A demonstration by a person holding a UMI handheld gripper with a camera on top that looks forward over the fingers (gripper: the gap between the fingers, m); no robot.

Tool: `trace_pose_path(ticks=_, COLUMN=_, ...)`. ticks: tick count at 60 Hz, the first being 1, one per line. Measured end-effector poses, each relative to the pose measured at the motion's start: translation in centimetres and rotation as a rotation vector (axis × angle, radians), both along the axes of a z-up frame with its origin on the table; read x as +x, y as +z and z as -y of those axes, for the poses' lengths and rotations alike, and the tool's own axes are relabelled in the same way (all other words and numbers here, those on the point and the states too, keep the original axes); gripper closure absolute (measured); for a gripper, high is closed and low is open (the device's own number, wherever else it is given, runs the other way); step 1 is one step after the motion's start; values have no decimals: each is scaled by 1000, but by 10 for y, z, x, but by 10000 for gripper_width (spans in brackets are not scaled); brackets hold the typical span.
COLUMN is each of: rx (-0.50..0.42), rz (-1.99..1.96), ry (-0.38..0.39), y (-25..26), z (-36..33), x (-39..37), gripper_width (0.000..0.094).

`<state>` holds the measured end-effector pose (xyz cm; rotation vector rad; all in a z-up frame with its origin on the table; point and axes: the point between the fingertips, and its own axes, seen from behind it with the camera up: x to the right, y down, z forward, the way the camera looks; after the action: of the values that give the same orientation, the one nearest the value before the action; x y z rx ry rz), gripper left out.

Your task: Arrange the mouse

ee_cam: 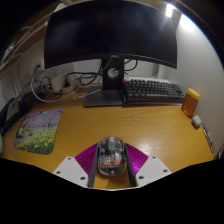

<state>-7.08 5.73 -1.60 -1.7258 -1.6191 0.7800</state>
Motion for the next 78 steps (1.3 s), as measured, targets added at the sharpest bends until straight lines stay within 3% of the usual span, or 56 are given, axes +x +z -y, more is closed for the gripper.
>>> trace_pose_path(ticks=8, rx=1, rz=12, ry=-3, y=0, z=-2, x=-1, gripper_width=498)
trace_pose_path(ticks=16, rx=3, rz=19, ry=-59, y=6, z=-11, x=1, gripper_width=559)
trace_pose_path(ticks=27, rx=12, rz=0, ry=-85, y=46, z=-10, x=-7, gripper_width=594)
trace_pose_path(ticks=40, rx=-26, rz=-43, ry=-23, y=114, z=48, x=-31, gripper_width=596)
trace_pose_path(ticks=50, rx=-49, rz=-80, ry=90, y=141, z=147, x=-56, gripper_width=596)
trace_pose_path(ticks=62, rx=-68, rz=-31, ry=189, y=94, z=267, x=-72, gripper_width=596)
trace_pose_path(ticks=71, rx=-13, rz=51, ry=215, y=28, z=303, x=-69, gripper_width=597)
trace_pose_path(ticks=78, rx=-10, rz=79, ry=223, y=1, z=309, x=-62, gripper_width=499)
